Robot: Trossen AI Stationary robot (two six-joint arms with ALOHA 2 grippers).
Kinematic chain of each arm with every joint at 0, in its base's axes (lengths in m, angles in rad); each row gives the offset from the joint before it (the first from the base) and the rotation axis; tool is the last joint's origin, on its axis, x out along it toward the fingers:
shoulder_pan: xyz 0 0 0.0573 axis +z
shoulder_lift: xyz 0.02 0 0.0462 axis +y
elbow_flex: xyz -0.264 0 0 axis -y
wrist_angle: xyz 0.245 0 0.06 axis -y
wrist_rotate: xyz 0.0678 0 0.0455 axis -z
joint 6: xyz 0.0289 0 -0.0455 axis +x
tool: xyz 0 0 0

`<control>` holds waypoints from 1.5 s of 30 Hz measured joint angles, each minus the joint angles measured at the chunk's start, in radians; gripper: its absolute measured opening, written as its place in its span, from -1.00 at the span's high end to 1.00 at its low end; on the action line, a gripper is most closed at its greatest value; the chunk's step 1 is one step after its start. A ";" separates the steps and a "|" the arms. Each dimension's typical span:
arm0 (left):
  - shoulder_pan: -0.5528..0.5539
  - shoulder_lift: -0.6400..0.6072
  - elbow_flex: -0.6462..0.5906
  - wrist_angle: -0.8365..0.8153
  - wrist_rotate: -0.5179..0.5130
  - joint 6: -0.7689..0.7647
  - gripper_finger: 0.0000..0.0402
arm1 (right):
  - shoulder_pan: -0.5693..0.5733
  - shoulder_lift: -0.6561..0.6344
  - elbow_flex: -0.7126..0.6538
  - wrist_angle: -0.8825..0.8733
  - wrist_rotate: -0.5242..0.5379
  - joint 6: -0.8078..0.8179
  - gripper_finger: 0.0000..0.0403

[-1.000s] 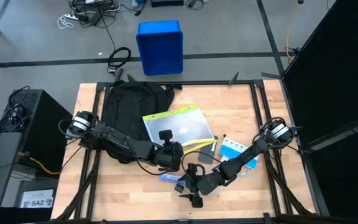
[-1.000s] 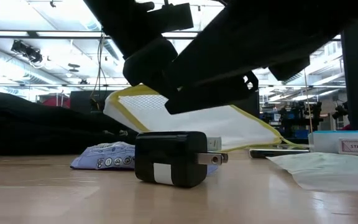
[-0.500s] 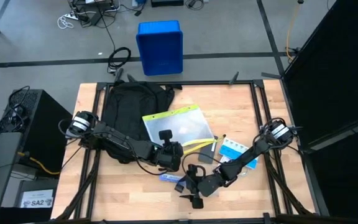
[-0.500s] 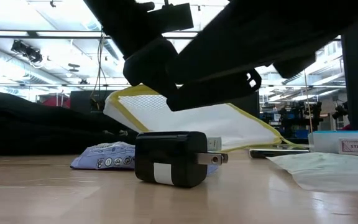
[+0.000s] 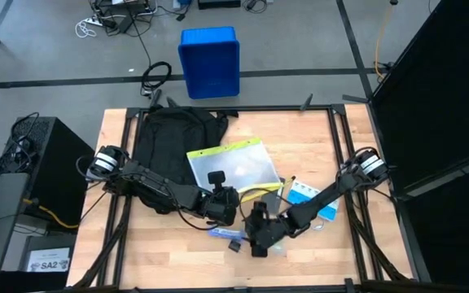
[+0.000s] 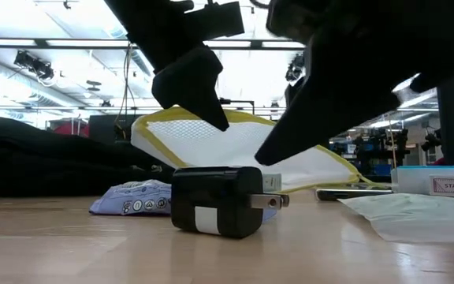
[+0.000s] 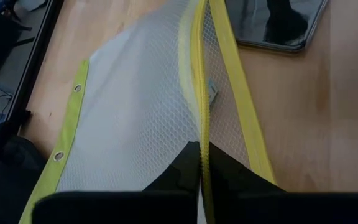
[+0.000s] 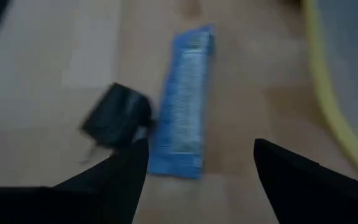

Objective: Unpack backpack
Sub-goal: Put the black charger adapter into the zip lock bag

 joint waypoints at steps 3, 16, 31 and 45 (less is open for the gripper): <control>0.000 0.000 0.000 -0.002 0.000 0.000 1.00 | -0.022 -0.008 0.000 -0.045 -0.009 0.000 -0.30; -0.001 0.000 0.001 -0.016 -0.001 0.000 1.00 | 0.041 -0.194 -0.001 0.044 -0.258 0.046 -0.18; -0.001 0.000 0.001 -0.026 0.000 0.000 1.00 | 0.175 -0.051 0.485 -0.381 0.026 -0.180 -0.09; -0.002 0.000 0.001 -0.060 0.000 -0.026 1.00 | 0.103 0.166 0.522 -0.389 -0.126 -0.037 0.08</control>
